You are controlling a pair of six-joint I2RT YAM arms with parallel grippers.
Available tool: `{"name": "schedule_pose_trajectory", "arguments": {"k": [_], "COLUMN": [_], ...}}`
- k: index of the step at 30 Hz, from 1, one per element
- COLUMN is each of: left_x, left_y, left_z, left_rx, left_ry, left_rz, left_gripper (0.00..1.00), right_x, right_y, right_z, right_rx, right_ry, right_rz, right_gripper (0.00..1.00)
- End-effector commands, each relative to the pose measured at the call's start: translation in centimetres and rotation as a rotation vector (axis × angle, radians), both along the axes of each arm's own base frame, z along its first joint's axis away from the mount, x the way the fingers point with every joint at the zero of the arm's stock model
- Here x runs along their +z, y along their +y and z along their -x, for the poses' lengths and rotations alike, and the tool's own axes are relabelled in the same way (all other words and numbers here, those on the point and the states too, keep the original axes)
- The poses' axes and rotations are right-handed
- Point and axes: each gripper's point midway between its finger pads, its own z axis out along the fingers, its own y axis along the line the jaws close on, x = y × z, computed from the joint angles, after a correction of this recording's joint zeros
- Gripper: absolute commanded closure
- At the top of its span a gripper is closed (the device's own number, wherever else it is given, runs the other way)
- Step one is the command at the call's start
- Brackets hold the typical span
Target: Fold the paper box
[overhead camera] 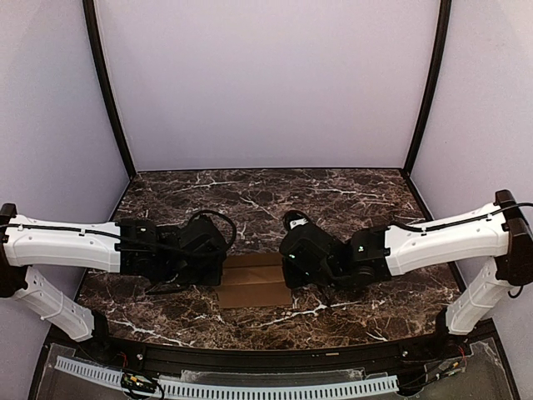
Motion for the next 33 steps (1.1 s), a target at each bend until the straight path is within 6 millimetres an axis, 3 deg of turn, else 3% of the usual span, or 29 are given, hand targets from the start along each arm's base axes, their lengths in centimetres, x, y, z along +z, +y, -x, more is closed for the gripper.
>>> {"name": "schedule_pose_trajectory", "arguments": {"k": [1,9,21,33], "left_x": [0.1,0.2,0.2,-2.1], "left_y": [-3.8,-3.6,-3.4,-4.0], "left_z": [1.4,1.4,1.6,3.5], "left_rx": [-0.102,-0.099,-0.107,-0.136], "left_ry": [0.036,0.03,0.024,0.018], "left_rz": [0.118,0.117,0.093,0.02], "left_gripper": [0.99,0.99,0.99,0.99], "right_x": [1.4,-0.4,-1.2,-2.3], "right_y": [3.4,2.2,1.0,0.3], "right_z": [1.6,2.2,3.3,4.0], "right_rx": [0.09,0.043,0.006,-0.028], "right_ry": [0.04,0.017,-0.033,-0.047], "right_rz": [-0.154,-0.105,-0.079,-0.088], "right_gripper": [1.0,1.0,1.0,1.0]}}
